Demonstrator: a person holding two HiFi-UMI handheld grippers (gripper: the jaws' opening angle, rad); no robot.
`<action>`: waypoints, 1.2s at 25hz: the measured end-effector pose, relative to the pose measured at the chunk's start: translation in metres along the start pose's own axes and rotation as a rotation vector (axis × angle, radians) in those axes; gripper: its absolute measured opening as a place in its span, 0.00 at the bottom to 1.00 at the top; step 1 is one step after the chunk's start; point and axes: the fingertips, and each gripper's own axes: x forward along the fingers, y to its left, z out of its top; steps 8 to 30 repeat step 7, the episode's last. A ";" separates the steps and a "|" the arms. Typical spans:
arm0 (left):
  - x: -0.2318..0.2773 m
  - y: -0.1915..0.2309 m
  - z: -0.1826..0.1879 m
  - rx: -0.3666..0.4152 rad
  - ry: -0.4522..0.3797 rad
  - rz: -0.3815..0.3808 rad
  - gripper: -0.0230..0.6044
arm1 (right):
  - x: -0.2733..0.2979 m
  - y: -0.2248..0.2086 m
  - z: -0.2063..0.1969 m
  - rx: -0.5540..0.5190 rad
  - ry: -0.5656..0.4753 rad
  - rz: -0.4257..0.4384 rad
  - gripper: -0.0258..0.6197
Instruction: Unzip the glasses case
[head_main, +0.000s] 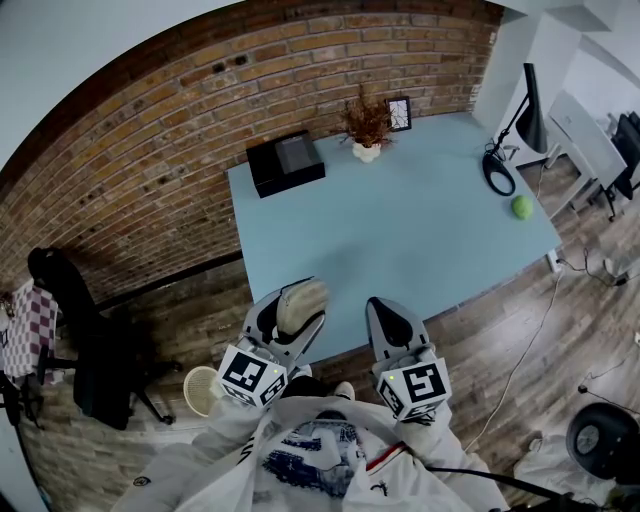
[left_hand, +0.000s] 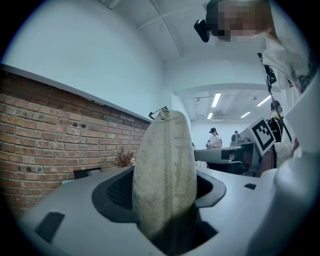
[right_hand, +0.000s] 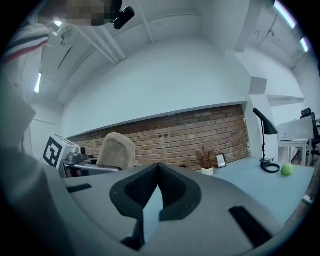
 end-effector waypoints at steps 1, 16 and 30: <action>0.001 0.000 0.000 -0.002 0.001 -0.003 0.50 | 0.000 0.000 0.000 0.000 0.000 0.001 0.06; 0.003 0.002 0.001 -0.009 0.019 0.001 0.50 | 0.004 0.000 0.000 -0.005 0.004 0.012 0.06; 0.003 0.002 0.001 -0.009 0.019 0.001 0.50 | 0.004 0.000 0.000 -0.005 0.004 0.012 0.06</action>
